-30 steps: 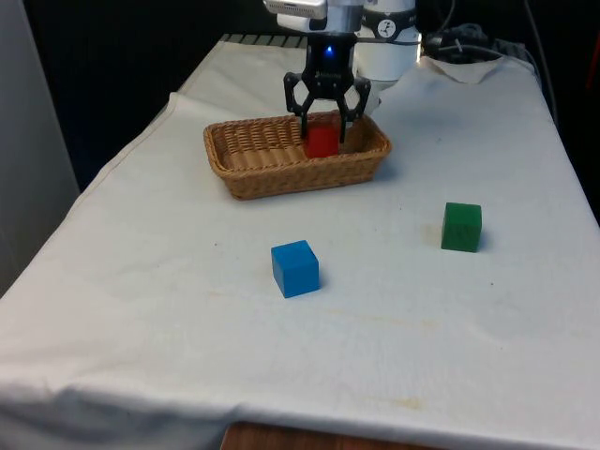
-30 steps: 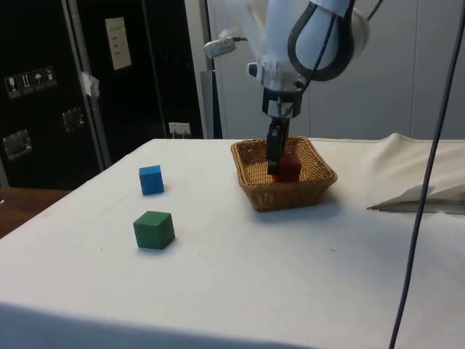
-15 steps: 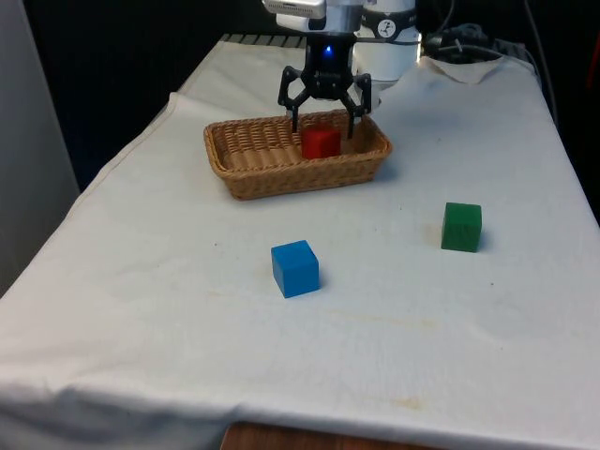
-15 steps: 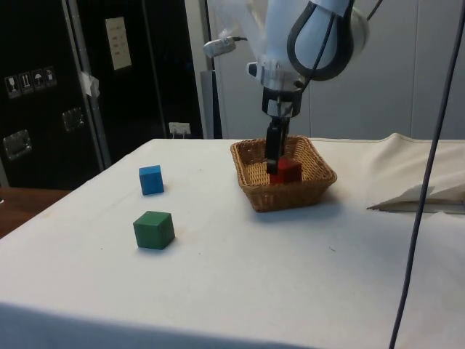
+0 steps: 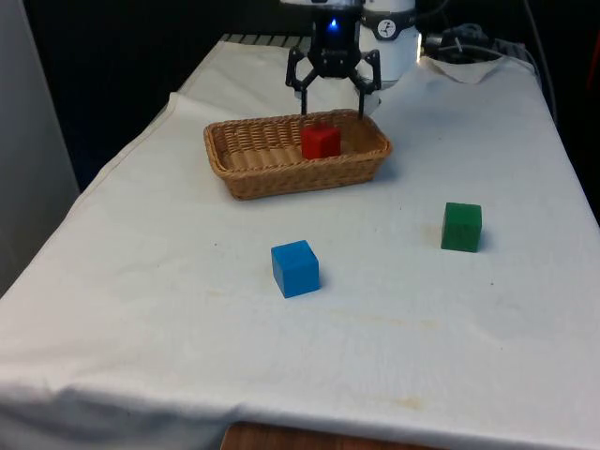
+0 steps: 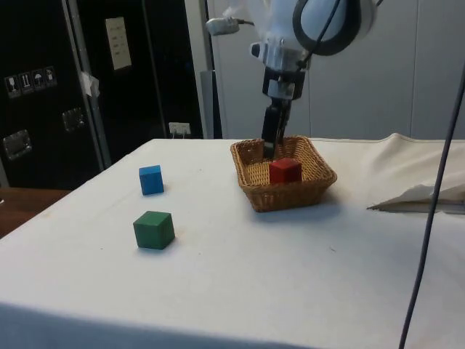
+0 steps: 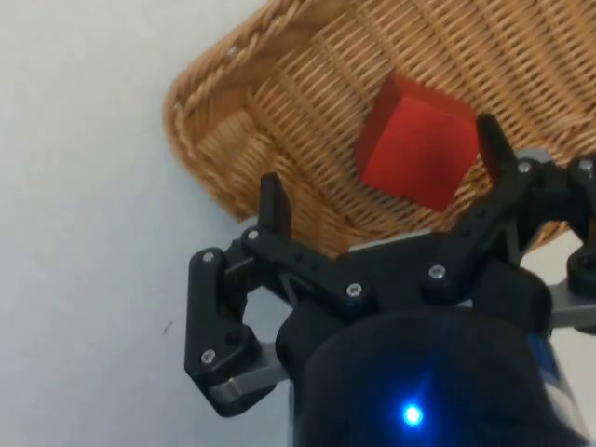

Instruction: Pick up exactly two blocks and place them into the basket.

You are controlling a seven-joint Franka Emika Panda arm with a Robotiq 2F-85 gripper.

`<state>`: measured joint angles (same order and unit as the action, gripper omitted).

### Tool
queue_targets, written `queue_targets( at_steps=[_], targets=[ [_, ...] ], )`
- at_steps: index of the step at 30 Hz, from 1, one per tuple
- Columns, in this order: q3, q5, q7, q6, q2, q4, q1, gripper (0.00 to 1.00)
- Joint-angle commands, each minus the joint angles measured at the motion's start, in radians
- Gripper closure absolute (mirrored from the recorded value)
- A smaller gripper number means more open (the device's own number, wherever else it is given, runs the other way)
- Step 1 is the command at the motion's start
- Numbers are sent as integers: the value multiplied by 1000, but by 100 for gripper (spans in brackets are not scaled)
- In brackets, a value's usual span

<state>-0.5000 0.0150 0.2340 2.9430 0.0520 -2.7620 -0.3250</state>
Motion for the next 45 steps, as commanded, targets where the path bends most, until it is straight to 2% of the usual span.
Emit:
queue_targets(
  at_steps=[1,5,6,7,8,14,15,16,22,23,24,31,32,33,39,40,41,45],
  targets=[
    [6,-25,-29,-3,-6,8,7,0],
    [30,-30,-51,-28,29,16,10,0],
    [25,-3,-25,-29,54,0,0,0],
    [36,-29,-54,-36,36,21,10,0],
    [40,-27,-57,-42,41,26,10,0],
    [78,-21,-86,-86,66,66,5,0],
    [75,-4,-69,-81,69,63,-1,0],
    [84,-22,-91,-91,69,70,5,0],
    [128,-16,-128,-124,76,99,0,0],
    [120,-4,-107,-115,85,89,-2,0],
    [135,-15,-134,-128,76,103,-1,0],
    [198,0,-188,-165,66,137,-10,0],
    [194,-3,-177,-158,74,129,-5,0],
    [205,1,-193,-168,64,141,-11,0],
    [243,7,-227,-190,50,166,-14,0],
    [247,-1,-229,-185,52,164,-8,0],
    [255,8,-239,-197,44,175,-15,0],
    [282,11,-263,-214,31,197,-15,0]
  ],
)
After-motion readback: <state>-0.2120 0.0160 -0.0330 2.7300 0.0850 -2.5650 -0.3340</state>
